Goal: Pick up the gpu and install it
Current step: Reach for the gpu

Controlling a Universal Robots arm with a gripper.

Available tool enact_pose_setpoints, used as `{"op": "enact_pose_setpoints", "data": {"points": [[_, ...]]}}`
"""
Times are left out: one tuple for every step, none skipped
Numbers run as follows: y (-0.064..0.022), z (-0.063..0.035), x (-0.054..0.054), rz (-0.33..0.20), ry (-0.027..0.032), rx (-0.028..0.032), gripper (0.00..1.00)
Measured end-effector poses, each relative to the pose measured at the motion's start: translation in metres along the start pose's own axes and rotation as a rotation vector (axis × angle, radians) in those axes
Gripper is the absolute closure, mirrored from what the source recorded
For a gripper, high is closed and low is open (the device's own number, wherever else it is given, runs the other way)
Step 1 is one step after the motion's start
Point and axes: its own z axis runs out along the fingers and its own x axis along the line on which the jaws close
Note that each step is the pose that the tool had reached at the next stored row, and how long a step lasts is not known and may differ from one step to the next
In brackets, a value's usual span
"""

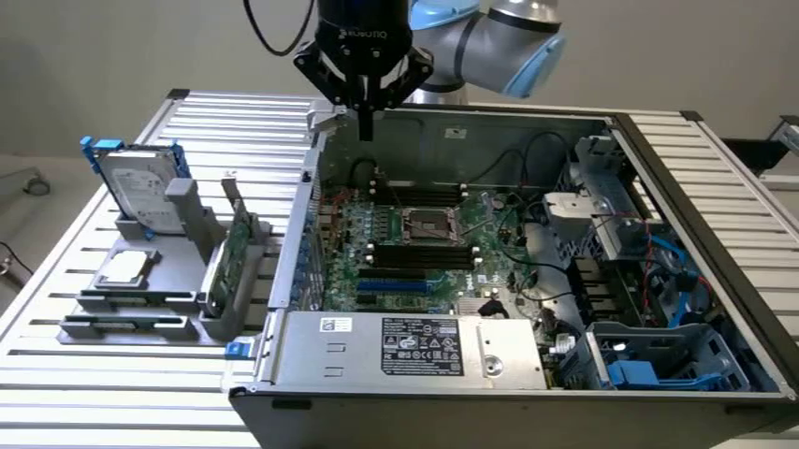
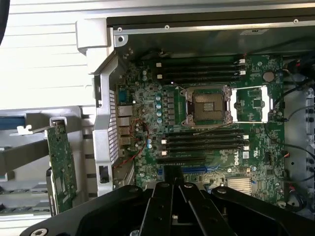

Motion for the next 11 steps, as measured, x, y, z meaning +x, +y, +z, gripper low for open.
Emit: {"op": "enact_pose_setpoints", "data": {"points": [[-0.0003,0.0000,0.003,0.000,0.0086,0.0006,0.89],[-0.0006,0.0000,0.007,0.001,0.0160,0.0011,0.89],[-0.0009,0.0002,0.012,0.001,0.0211,0.0015,0.89],[-0.0012,0.0005,0.016,0.001,0.0234,0.0017,0.89],[-0.0014,0.0008,0.020,0.001,0.0250,0.0017,0.89],[-0.0018,0.0011,0.025,0.001,0.0269,0.0019,0.89],[-0.0021,0.0014,0.030,0.001,0.0284,0.0019,0.89],[-0.0024,0.0020,0.034,0.001,0.0292,0.0020,0.89],[-0.0028,0.0027,0.039,0.001,0.0297,0.0020,0.89],[-0.0031,0.0035,0.043,0.001,0.0302,0.0022,0.89],[-0.0035,0.0044,0.048,0.001,0.0307,0.0022,0.89]]}}
